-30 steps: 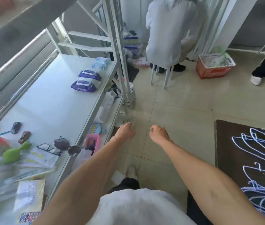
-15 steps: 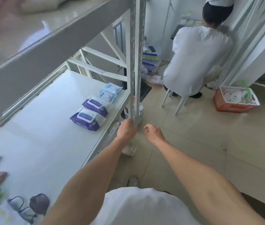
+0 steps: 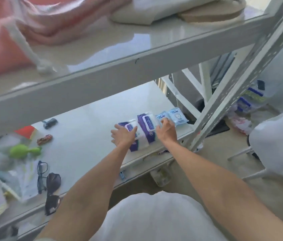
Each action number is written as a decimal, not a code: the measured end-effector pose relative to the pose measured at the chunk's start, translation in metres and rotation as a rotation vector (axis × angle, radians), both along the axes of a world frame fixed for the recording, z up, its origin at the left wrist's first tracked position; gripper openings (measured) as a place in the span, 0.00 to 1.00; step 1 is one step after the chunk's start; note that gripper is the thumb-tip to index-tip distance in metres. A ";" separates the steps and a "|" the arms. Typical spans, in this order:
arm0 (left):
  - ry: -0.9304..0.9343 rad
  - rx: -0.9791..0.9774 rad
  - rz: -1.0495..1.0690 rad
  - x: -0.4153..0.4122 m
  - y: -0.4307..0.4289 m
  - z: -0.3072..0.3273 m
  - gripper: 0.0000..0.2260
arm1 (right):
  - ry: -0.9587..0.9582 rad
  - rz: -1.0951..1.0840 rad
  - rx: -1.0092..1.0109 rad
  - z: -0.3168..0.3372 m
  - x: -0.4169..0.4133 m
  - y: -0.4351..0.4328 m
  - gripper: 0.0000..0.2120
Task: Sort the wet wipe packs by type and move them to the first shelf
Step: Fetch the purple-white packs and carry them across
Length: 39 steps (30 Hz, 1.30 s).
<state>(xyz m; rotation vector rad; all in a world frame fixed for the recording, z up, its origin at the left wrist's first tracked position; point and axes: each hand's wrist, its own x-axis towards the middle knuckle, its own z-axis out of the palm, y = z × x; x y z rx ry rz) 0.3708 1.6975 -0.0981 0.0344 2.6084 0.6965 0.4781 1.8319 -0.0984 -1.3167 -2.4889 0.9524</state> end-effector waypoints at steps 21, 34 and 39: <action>-0.197 0.660 0.690 0.077 -0.068 -0.024 0.18 | -0.224 0.352 -0.470 -0.005 -0.018 -0.011 0.34; -0.200 1.044 1.074 0.190 -0.153 -0.023 0.10 | -0.362 0.750 -0.869 0.005 0.009 -0.100 0.24; -0.089 1.113 1.328 0.238 -0.207 -0.025 0.13 | -0.479 0.932 -0.976 0.025 0.024 -0.168 0.13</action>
